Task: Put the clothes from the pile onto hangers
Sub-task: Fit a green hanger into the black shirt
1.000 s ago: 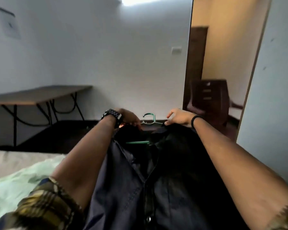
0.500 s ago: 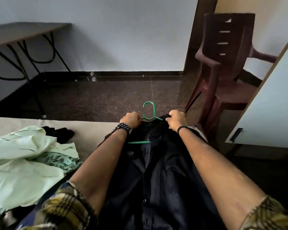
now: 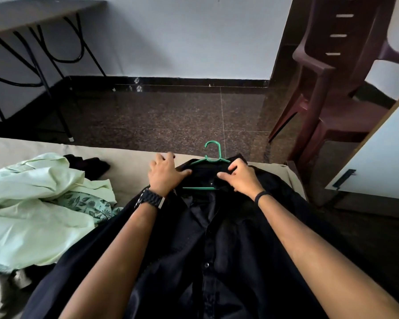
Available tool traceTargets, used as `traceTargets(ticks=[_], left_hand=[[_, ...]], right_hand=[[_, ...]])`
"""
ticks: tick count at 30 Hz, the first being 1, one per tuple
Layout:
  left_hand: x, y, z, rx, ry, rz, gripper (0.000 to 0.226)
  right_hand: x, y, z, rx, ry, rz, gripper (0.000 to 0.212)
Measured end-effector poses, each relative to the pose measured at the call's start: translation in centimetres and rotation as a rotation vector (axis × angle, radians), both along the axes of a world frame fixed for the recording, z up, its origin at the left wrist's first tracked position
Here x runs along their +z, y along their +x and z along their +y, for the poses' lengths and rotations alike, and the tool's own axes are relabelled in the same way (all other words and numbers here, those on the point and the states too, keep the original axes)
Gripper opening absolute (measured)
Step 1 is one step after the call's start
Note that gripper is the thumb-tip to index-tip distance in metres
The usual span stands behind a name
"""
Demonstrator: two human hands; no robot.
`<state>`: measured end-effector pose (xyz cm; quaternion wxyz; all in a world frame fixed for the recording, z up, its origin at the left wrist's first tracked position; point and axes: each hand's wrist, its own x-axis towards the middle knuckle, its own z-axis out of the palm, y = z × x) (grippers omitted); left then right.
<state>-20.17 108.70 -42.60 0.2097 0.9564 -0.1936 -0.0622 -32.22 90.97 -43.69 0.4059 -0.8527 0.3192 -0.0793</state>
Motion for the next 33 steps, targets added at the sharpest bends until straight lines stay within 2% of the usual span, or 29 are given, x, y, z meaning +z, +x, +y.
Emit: traceTargets(ticks=[2, 5, 8, 10, 12, 15, 17, 18, 20, 22, 24, 25, 27, 30, 33], left_hand=[[-0.5, -1.0, 1.1, 0.016, 0.074, 0.042, 0.065], [-0.8, -1.4, 0.8, 0.010, 0.025, 0.055, 0.035], [0.1, -1.1, -0.5, 0.039, -0.100, 0.007, 0.027], [1.2, -0.5, -1.7, 0.060, -0.184, 0.069, 0.024], [1.7, 0.4, -3.1, 0.087, -0.315, 0.200, 0.014], [1.3, 1.3, -5.3, 0.166, -0.695, 0.470, 0.019], [-0.1, 1.5, -6.3, 0.208, -0.825, 0.572, 0.017], [-0.7, 1.1, -6.6, 0.180, -0.802, 0.613, 0.017], [-2.4, 0.6, -6.9, 0.101, -0.701, 0.641, 0.022], [-3.3, 0.0, -6.5, 0.078, -0.662, 0.503, 0.014], [-3.2, -1.5, -5.2, 0.099, -0.624, 0.299, 0.003], [-3.0, -2.6, -4.5, 0.107, -0.610, 0.222, 0.006], [-3.1, -4.9, -3.2, 0.073, -0.595, 0.140, 0.009], [-4.2, -7.2, -2.3, -0.034, -0.520, 0.138, 0.009], [-5.1, -7.5, -2.6, -0.081, -0.426, 0.133, 0.014]], right_hand=[[-0.1, -0.4, 1.6, 0.087, -0.080, 0.097, 0.048], [-0.6, -0.7, 3.1, 0.123, -0.215, 0.190, 0.054], [-0.7, -0.9, 3.3, 0.106, -0.297, 0.223, 0.042], [-0.8, -0.9, 2.9, 0.070, -0.274, 0.201, 0.027], [-1.1, -0.9, 2.1, 0.004, -0.110, 0.096, 0.017], [-0.9, -0.5, 1.3, -0.190, 0.342, -0.125, 0.009], [-0.9, -0.1, 1.0, -0.262, 0.493, -0.226, 0.005], [-0.9, 0.0, 0.9, -0.233, 0.480, -0.227, 0.002], [-1.1, 0.0, 1.1, -0.110, 0.389, -0.133, 0.020], [-1.6, -0.2, 1.5, -0.030, 0.230, -0.026, 0.031], [-1.9, -0.5, 1.9, -0.047, 0.064, -0.033, 0.030], [-1.9, -0.6, 2.1, -0.077, 0.012, -0.063, 0.027], [-2.2, -0.9, 2.5, -0.137, 0.021, -0.113, 0.023], [-2.7, -1.4, 3.7, -0.187, 0.136, -0.117, 0.031], [-3.2, -1.8, 4.4, -0.117, 0.016, -0.024, 0.022]])
